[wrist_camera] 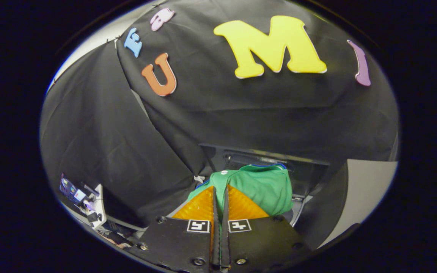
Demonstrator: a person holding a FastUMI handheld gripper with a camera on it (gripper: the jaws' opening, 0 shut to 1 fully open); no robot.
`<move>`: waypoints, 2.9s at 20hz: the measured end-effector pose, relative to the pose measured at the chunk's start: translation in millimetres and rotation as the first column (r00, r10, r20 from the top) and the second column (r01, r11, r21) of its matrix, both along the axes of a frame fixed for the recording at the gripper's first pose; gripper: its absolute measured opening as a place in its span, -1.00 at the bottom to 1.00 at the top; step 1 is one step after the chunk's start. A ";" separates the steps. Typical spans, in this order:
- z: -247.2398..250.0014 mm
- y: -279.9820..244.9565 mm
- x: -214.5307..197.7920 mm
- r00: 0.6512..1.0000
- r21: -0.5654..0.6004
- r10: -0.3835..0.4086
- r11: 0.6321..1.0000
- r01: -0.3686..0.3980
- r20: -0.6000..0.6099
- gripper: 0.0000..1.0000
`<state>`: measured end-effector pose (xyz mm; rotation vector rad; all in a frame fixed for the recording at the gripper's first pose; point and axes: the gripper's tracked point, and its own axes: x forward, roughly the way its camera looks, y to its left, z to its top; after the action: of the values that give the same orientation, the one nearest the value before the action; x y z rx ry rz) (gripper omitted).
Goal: Put the clothes into the washing machine and then close the washing machine lid.
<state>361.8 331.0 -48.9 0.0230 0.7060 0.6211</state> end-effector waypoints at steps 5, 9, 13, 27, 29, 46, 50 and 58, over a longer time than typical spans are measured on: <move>-64.9 8.6 11.8 0.997 -0.046 -0.075 0.996 0.074 -0.021 -0.90; -114.6 10.5 24.2 0.990 -0.067 -0.140 0.988 0.139 -0.015 -0.90; -159.3 5.6 39.7 0.981 -0.099 -0.193 0.977 0.191 -0.014 -0.90; -235.1 6.5 58.3 0.946 -0.204 -0.296 0.942 0.265 -0.136 -0.90; -242.2 6.5 58.1 0.937 -0.216 -0.309 0.938 0.272 -0.161 -0.90; -268.9 12.1 56.7 0.906 -0.260 -0.353 0.920 0.291 -0.233 -0.90; -268.7 10.8 58.7 0.910 -0.274 -0.353 0.917 0.290 -0.218 -0.90; -266.8 9.8 55.3 0.942 -0.320 -0.268 0.927 0.196 -0.201 1.00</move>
<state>417.1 340.7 -315.6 -0.0952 1.0121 0.2789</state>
